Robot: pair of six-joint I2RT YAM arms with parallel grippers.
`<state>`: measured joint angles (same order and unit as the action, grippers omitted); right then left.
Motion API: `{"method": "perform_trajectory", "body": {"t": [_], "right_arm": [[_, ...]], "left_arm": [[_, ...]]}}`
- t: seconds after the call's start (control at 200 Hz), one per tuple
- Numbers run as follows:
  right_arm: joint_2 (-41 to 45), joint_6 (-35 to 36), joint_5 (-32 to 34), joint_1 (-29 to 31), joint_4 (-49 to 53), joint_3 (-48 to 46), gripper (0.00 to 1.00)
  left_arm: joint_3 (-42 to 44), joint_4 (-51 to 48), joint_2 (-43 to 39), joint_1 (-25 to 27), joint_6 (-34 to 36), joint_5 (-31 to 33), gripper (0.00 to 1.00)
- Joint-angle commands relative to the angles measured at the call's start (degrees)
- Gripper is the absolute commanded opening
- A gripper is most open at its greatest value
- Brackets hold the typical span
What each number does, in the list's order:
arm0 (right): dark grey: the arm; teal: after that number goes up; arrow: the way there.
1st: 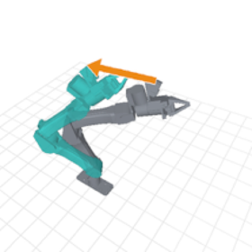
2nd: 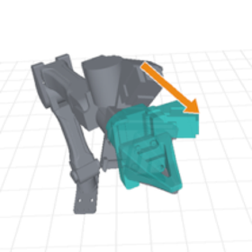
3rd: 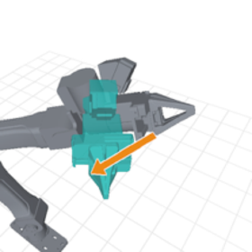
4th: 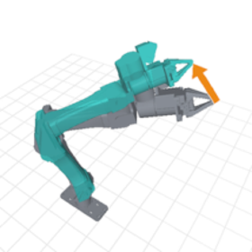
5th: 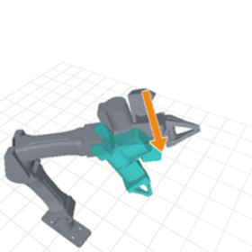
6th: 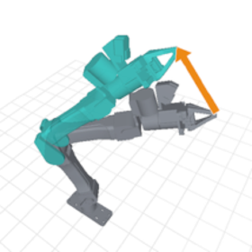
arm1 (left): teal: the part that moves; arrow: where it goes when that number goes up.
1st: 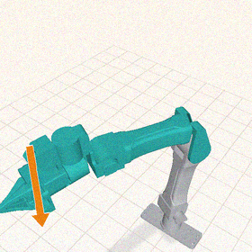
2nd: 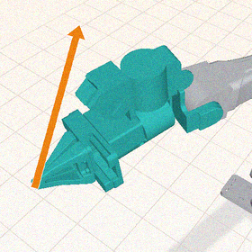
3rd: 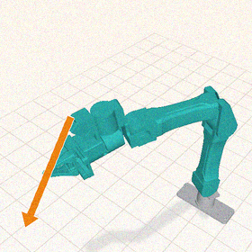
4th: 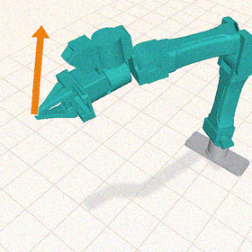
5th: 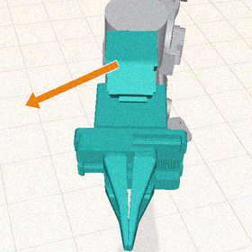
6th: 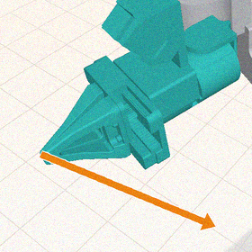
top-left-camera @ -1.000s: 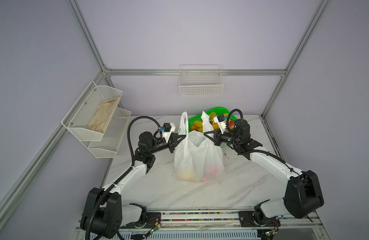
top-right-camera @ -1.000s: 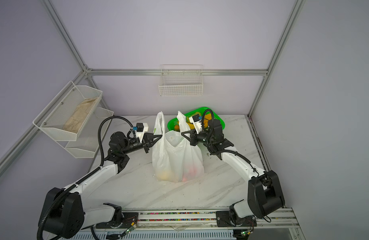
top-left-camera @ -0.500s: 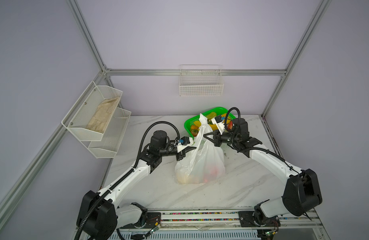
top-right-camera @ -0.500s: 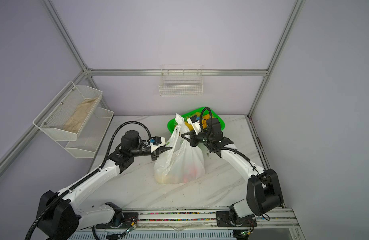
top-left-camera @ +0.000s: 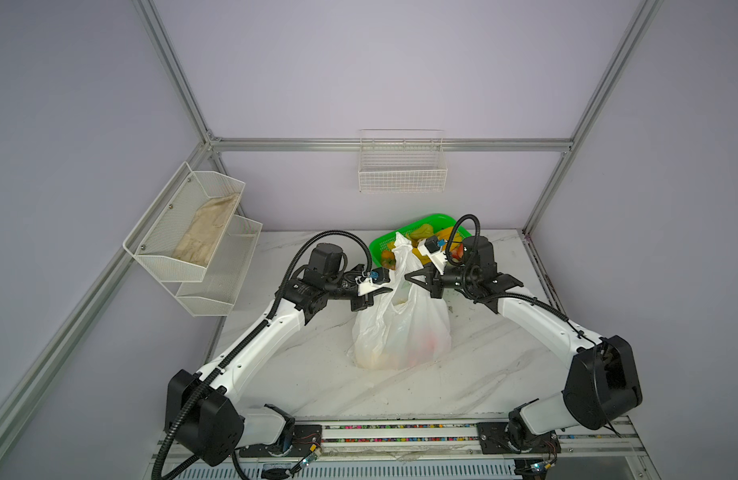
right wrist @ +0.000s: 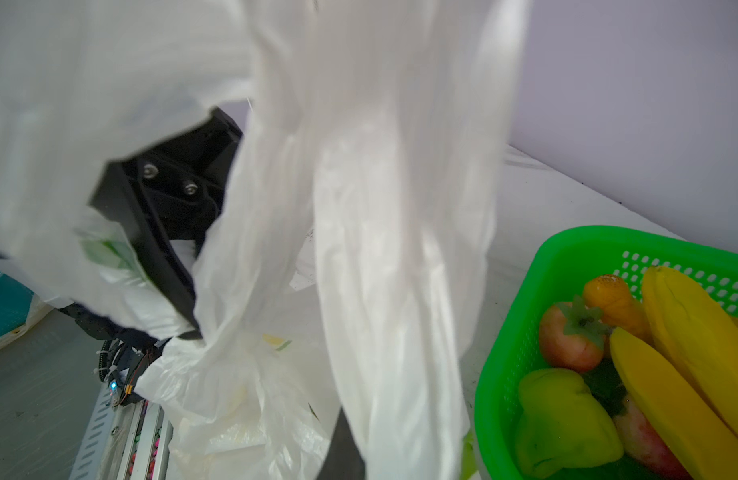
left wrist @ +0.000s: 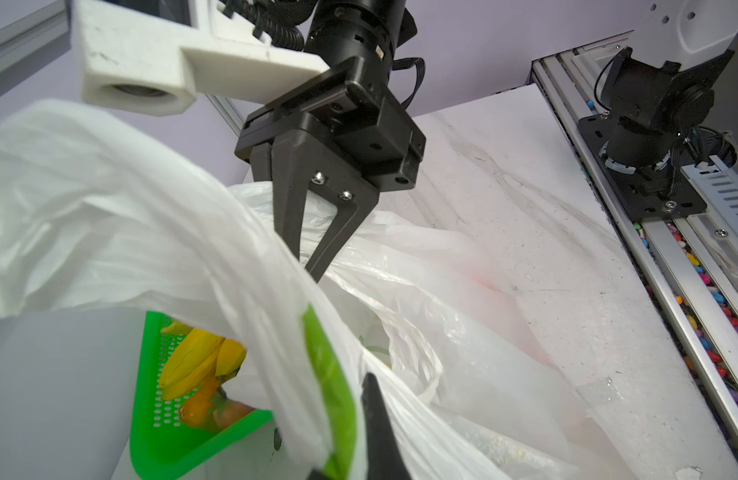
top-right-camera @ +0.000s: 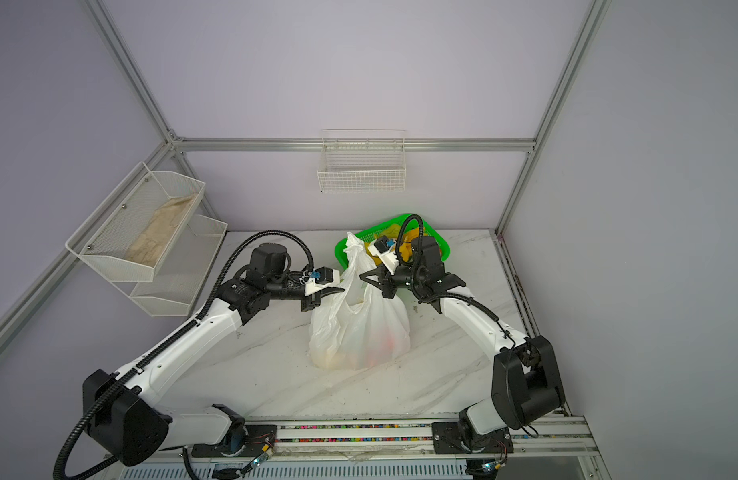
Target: Place the fake fruits into the plastic bag and tie a complex knot
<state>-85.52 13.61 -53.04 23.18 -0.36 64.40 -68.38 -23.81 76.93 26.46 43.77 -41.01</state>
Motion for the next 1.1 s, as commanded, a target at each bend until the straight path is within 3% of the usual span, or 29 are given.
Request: {"method": "perform_trajectory", "body": {"t": [0.0, 0.335, 0.515, 0.885, 1.095], "right_arm": [[-1.16, 2.33, -2.16, -0.15, -0.28, 1.60, 0.04], [-1.40, 1.53, 1.09, -0.15, -0.01, 1.75, 0.09], [0.38, 4.83, -2.62, -0.17, -0.32, 0.45, 0.17], [2.09, 9.76, -9.25, -0.15, -0.90, -1.41, 0.42], [2.30, 9.37, -10.24, -0.15, -2.54, -1.39, 0.64]], "left_arm": [[-6.68, -3.01, 1.03, 0.52, 3.18, -0.41, 0.00], [-8.08, -5.72, 2.53, 0.70, 7.98, 2.41, 0.00], [-9.35, -7.57, 3.57, 0.69, 11.64, 4.01, 0.00], [-14.64, -11.96, 8.37, 0.70, 14.04, 3.49, 0.00], [-15.16, -12.35, 8.59, 0.78, 14.85, 5.12, 0.00]]}}
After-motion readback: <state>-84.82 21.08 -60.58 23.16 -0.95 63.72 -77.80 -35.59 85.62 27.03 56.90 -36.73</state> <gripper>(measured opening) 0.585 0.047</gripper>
